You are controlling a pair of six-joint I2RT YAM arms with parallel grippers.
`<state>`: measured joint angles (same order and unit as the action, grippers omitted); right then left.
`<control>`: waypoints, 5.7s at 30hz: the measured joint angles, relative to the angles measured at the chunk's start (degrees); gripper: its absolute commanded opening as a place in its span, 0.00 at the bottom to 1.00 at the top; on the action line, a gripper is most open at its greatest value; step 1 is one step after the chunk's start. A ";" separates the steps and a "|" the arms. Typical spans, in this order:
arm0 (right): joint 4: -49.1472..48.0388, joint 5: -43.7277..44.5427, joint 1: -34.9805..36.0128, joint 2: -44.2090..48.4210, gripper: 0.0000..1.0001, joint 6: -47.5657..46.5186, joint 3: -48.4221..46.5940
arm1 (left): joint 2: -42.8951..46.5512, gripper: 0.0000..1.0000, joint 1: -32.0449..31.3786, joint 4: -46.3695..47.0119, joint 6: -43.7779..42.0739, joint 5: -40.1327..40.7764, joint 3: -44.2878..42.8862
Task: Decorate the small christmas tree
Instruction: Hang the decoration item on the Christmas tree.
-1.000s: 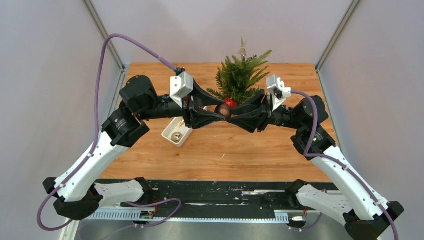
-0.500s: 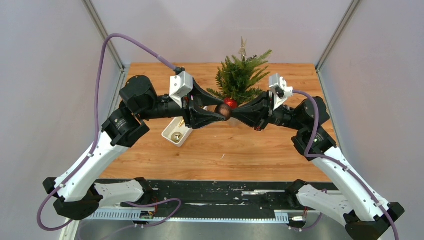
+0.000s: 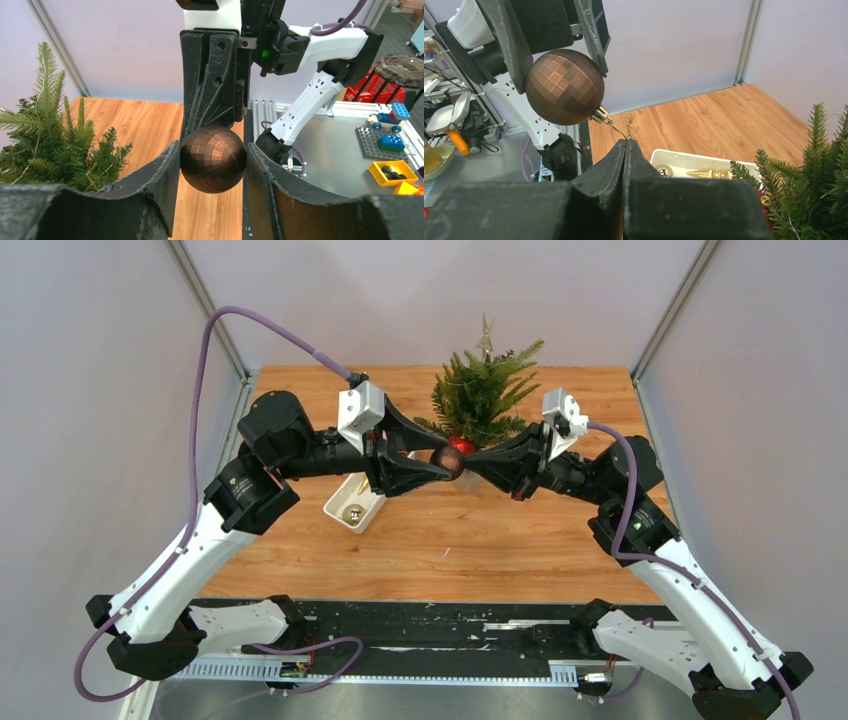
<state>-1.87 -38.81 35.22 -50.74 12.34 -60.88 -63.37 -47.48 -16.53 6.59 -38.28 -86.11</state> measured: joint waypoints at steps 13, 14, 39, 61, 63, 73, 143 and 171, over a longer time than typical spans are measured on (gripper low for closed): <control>4.79 9.94 0.00 1.68 0.00 -1.77 -0.57 | -1.84 0.00 0.00 4.17 -0.28 1.51 0.70; 5.60 11.19 0.00 1.86 0.00 -1.97 -0.57 | -2.51 0.00 0.00 4.90 -0.31 1.51 0.76; 15.98 23.74 -13.64 0.81 0.00 -5.42 -2.97 | -19.87 0.00 0.00 15.50 -0.07 5.64 -0.81; 15.37 17.81 -24.68 -7.02 0.00 -6.56 -10.73 | -28.72 0.00 -0.52 19.19 -4.59 14.51 -11.13; 15.30 15.10 -25.55 -6.49 0.00 -6.95 -10.54 | -28.92 0.00 -0.55 18.34 -4.63 14.86 -11.13; 16.39 4.66 -32.54 -2.43 0.00 -7.52 -5.16 | -26.18 0.00 0.59 13.84 -4.94 15.45 -11.15; 22.60 0.79 -32.54 6.27 0.68 -9.57 -2.67 | -26.77 0.00 23.96 7.37 -9.40 -5.20 -10.71; 22.60 0.68 -32.54 6.27 0.69 -9.53 -2.67 | -24.35 0.00 24.44 5.57 -9.94 -5.81 -9.79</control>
<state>20.73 -38.13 2.68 -44.47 2.81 -63.55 -87.72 -23.05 -10.96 -3.36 -44.10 -95.90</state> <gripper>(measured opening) 0.685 0.542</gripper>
